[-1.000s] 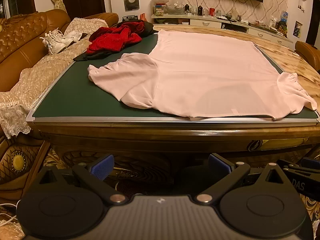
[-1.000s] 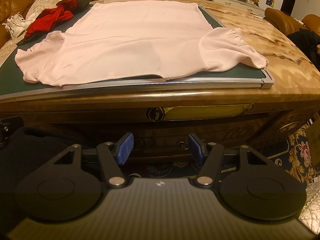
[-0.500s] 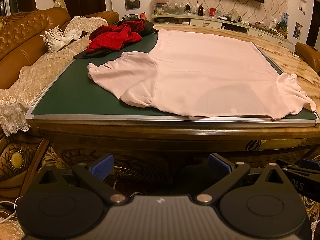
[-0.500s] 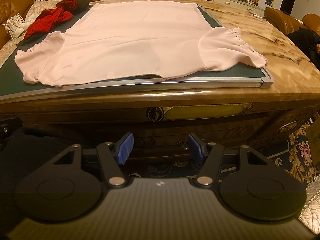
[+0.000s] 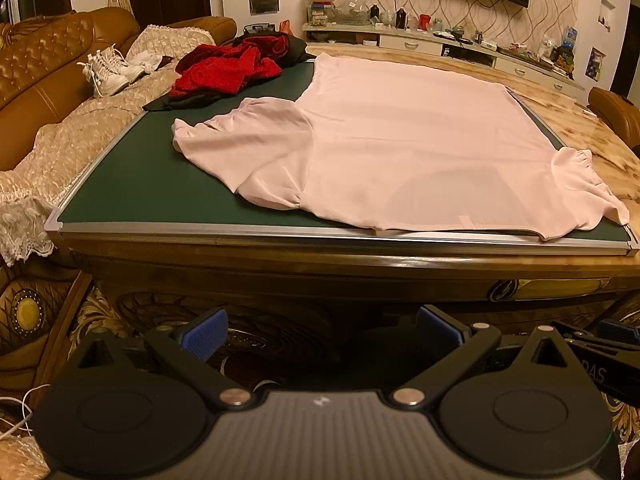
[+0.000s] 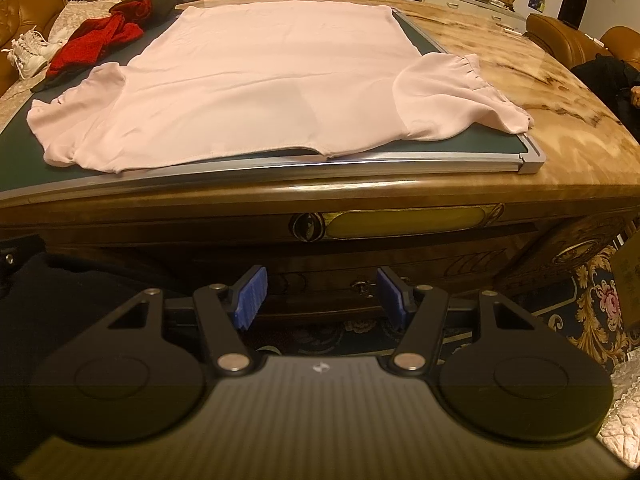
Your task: Fold clothes
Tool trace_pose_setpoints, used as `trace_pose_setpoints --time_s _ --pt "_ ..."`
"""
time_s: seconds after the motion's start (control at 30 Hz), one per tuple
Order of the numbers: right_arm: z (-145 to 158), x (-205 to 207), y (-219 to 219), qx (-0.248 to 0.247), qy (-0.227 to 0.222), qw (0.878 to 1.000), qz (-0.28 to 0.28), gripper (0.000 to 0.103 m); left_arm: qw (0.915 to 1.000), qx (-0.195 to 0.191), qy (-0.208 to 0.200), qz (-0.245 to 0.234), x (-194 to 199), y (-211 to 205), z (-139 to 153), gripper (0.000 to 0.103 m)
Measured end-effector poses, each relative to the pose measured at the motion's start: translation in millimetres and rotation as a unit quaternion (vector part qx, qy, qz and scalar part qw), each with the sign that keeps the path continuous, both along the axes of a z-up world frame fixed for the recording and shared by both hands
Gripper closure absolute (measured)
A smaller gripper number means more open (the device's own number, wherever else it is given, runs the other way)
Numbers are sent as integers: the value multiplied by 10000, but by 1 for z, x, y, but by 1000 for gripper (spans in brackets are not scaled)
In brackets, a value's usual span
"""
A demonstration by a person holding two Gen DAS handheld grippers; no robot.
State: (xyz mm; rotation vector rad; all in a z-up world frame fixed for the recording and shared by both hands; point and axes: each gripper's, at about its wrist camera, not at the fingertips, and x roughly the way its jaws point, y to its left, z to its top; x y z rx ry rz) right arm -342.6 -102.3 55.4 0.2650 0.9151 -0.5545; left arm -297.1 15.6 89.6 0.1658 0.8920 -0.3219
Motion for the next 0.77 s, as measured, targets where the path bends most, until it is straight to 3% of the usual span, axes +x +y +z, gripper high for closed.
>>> trace_pose_setpoints --time_s 0.77 --pt "-2 0 -2 38 51 10000 -3 35 10000 8 -81 -38 0 -1 0 0"
